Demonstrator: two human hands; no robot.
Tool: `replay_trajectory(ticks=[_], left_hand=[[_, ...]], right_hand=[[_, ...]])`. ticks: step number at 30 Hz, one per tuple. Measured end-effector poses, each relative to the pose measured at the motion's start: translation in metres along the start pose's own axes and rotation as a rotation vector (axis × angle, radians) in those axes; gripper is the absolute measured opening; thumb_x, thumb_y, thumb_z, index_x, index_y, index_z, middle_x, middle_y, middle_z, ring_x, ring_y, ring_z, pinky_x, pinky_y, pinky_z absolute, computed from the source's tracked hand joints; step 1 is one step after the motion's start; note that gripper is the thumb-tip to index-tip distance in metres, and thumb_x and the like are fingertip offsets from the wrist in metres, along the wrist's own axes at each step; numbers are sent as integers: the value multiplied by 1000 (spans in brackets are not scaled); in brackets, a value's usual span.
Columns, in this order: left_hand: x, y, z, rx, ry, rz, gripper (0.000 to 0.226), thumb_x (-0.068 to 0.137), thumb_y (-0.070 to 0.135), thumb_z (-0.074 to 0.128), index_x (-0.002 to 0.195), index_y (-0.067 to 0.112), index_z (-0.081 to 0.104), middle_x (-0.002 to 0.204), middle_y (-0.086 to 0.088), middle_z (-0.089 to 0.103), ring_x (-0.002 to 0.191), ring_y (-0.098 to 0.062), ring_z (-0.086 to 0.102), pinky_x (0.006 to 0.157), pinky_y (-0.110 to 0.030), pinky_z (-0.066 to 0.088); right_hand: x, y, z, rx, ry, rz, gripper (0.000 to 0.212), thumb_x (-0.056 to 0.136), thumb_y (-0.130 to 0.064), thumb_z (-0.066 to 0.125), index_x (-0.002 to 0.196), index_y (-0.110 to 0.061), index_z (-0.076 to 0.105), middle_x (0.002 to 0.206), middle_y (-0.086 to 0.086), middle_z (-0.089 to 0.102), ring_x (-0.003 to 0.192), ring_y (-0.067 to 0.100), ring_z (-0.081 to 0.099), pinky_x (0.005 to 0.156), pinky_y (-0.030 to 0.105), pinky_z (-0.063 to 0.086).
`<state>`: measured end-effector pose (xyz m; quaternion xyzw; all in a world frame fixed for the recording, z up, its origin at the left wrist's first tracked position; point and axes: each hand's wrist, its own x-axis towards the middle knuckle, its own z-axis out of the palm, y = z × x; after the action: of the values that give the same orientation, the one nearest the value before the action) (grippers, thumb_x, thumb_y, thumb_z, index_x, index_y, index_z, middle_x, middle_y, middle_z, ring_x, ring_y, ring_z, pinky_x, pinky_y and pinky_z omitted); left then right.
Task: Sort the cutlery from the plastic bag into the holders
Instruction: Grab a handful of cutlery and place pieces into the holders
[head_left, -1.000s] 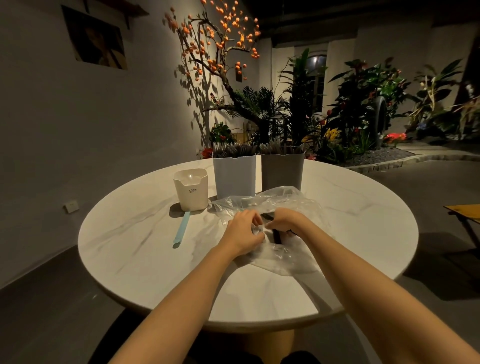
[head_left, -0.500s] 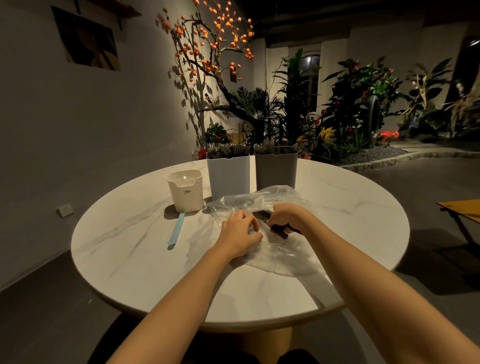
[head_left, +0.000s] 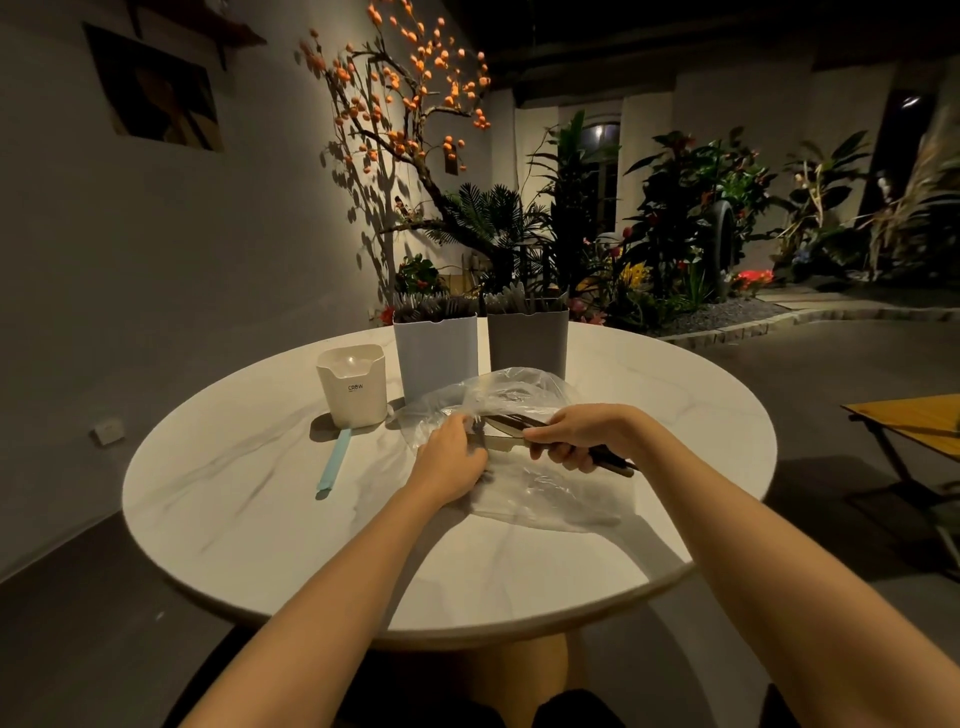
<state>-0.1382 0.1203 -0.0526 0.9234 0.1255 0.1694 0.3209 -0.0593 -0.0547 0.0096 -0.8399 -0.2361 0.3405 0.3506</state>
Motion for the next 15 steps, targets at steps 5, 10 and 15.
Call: replay_trajectory(ticks=[5, 10, 15], left_hand=[[1, 7, -5, -26, 91, -26, 33, 102, 16, 37, 135, 16, 40, 132, -8, 53, 104, -20, 54, 90, -33, 48], [8, 6, -10, -37, 104, -42, 44, 106, 26, 23, 149, 19, 30, 152, -9, 37, 135, -30, 39, 111, -46, 35], [8, 8, -18, -54, 142, -53, 45, 106, 30, 19, 148, 22, 31, 153, -5, 37, 136, -27, 38, 112, -44, 32]], right_hand=[[-5, 6, -4, -44, -19, -23, 27, 101, -31, 48, 89, -11, 61, 59, -2, 42, 47, 8, 33, 45, 17, 31], [-5, 9, -4, -83, 13, -22, 28, 100, -33, 48, 91, -12, 62, 61, -2, 41, 49, 8, 31, 45, 17, 29], [2, 8, -1, -97, 26, -129, 41, 97, -47, 47, 78, -12, 58, 55, -3, 35, 47, 9, 24, 44, 18, 23]])
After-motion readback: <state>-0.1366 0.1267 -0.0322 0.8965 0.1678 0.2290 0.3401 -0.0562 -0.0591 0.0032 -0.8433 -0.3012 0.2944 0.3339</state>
